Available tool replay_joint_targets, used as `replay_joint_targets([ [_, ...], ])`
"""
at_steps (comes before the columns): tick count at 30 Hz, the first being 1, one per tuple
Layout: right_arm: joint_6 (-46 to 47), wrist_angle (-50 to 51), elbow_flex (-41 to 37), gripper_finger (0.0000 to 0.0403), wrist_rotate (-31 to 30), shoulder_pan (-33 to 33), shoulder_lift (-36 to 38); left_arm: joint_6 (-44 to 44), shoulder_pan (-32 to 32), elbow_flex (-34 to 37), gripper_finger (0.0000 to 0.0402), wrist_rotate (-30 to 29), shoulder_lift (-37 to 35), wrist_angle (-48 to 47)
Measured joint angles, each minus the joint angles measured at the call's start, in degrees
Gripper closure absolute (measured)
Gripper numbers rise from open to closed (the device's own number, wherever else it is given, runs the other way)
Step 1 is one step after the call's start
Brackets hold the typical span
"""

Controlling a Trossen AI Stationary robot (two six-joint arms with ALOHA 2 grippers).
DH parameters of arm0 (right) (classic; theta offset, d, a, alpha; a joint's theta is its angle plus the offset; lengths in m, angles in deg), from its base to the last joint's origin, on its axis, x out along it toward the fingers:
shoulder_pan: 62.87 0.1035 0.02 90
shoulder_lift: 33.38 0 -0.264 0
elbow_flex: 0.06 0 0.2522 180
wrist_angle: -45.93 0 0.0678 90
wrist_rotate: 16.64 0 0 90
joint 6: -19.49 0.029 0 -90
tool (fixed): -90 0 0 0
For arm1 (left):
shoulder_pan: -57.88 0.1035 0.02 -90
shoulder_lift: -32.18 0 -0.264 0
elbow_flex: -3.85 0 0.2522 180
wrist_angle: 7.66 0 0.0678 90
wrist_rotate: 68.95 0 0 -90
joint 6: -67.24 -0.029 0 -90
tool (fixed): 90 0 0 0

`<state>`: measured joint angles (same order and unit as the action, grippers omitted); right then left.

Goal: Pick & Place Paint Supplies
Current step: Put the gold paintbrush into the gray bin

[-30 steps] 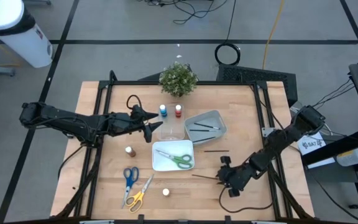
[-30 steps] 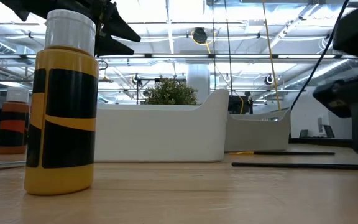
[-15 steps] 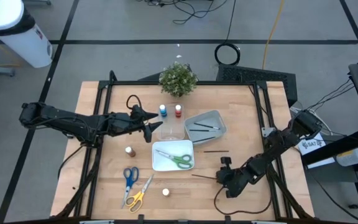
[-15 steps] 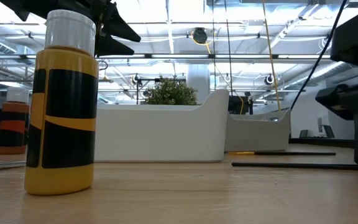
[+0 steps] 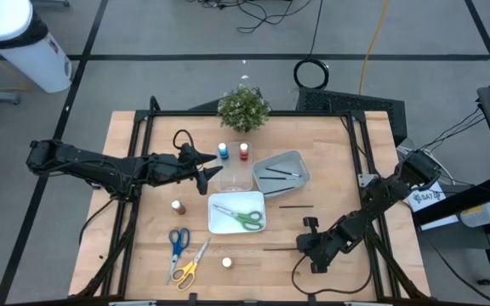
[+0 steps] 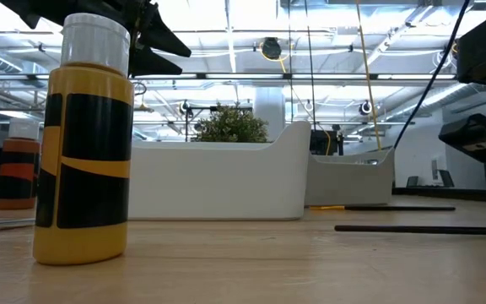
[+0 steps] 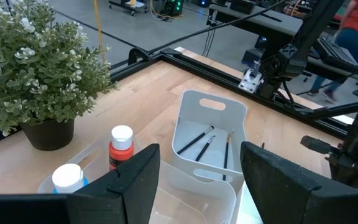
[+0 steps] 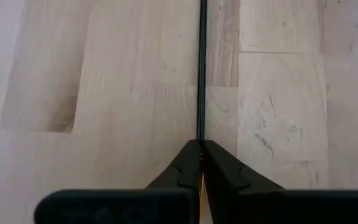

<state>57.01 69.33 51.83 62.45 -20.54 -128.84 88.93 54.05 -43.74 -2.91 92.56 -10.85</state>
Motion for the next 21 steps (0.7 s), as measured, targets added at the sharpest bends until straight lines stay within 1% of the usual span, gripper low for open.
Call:
replay_joint_targets([
  [5, -0.88, -2.52, -0.07, 0.0401, -1.28, -0.16, 2.76, 0.04, 0.02, 0.00, 0.0165, 0.00, -0.02, 0.02],
  [8, -1.24, -3.01, -0.24, 0.0402, -3.66, -0.15, 6.70, 0.07, 0.00, 0.00, 0.0165, 0.02, 0.00, 0.00],
  [10, -2.77, -2.46, -0.58, 0.0402, -4.68, -0.07, 9.25, 0.03, 0.01, 0.00, 0.0165, 0.01, 0.00, 0.00],
  [14, -6.24, -5.11, -0.17, 0.0403, -8.36, 0.18, 14.93, 0.02, 0.02, 0.00, 0.0165, 0.00, 0.00, -0.04],
  [21, -11.72, -4.42, -0.24, 0.0401, -13.74, -0.53, 23.28, -0.41, 0.02, 0.00, 0.0165, 0.00, 0.00, -0.03],
])
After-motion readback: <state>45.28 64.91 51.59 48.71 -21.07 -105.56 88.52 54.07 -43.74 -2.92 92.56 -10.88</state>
